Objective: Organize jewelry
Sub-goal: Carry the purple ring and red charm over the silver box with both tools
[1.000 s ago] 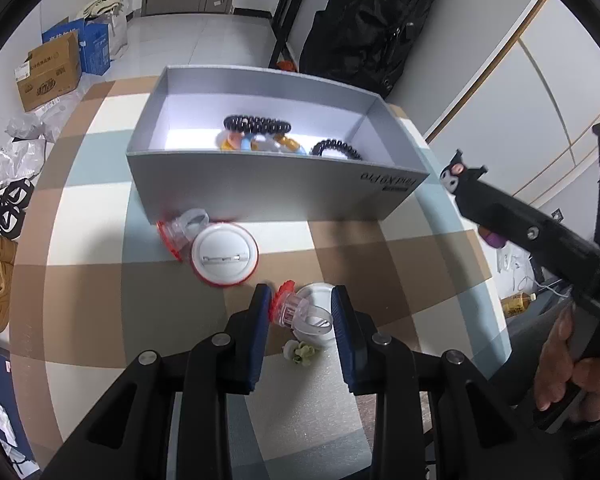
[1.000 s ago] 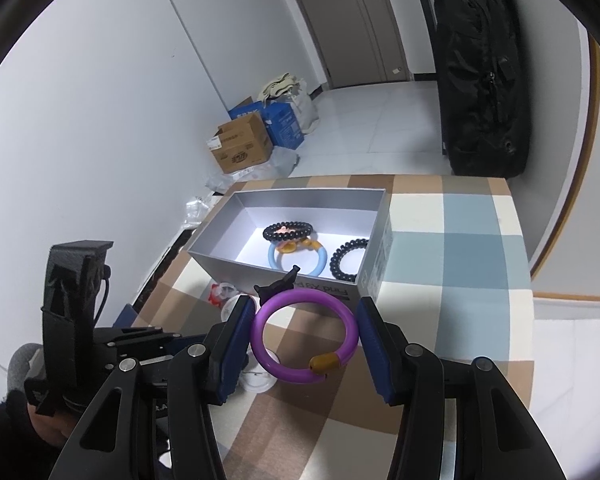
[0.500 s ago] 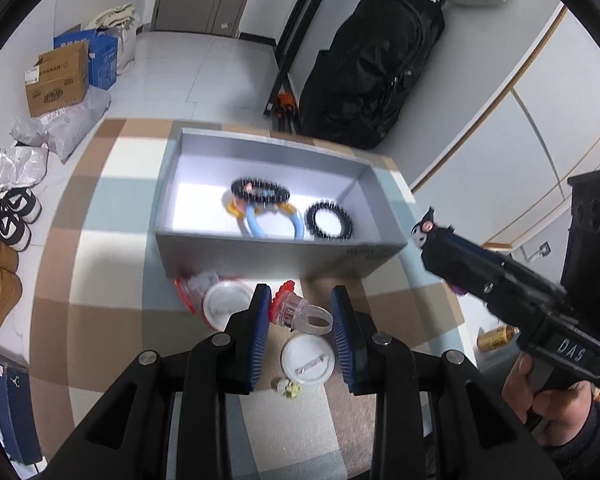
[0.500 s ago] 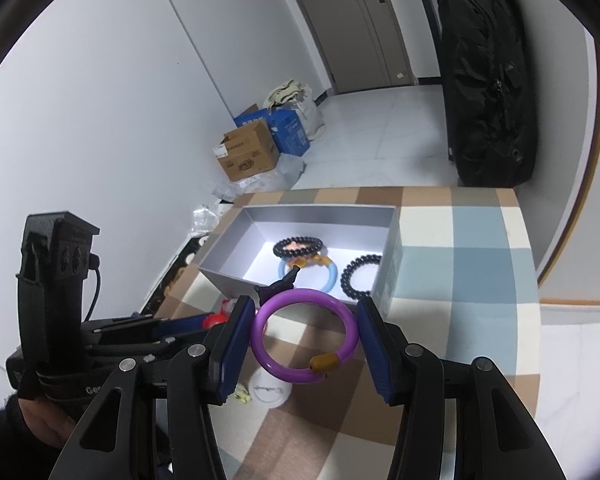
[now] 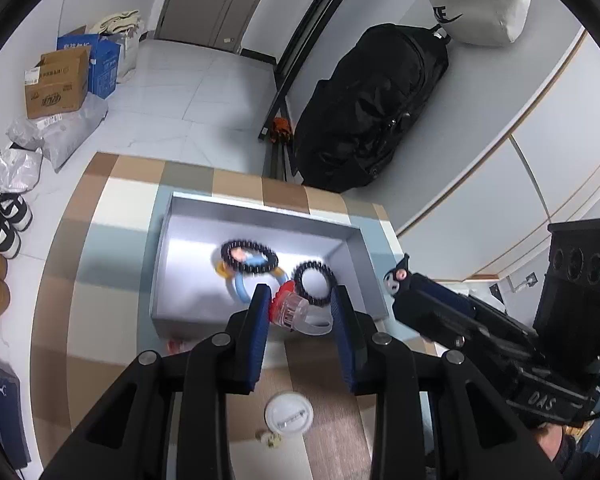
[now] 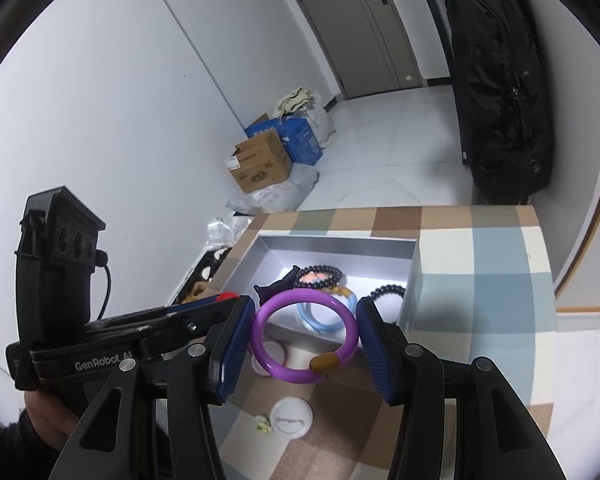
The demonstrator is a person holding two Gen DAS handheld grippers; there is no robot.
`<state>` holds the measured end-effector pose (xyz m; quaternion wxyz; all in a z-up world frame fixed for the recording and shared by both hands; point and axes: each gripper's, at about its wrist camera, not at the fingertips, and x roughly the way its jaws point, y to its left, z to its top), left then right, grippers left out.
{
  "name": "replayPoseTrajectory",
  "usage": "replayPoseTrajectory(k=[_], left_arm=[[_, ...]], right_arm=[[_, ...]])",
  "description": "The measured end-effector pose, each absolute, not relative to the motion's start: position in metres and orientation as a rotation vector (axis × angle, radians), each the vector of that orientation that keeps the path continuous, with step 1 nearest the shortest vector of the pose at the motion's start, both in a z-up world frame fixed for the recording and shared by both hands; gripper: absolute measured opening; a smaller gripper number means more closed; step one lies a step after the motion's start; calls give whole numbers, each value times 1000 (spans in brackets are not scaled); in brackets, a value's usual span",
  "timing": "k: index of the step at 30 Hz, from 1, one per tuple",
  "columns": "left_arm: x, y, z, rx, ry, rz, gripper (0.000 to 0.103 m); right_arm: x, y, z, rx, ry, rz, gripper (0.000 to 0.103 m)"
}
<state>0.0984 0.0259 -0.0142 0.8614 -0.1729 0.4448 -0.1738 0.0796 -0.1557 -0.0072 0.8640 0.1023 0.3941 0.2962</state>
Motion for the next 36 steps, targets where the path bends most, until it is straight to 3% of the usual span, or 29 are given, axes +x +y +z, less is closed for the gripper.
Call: replayPoseTrajectory(k=[36], left_arm=[[149,30,-39,-464,1020,-312,25]], right_arm=[[143,-159,-33,343,933,599,52]])
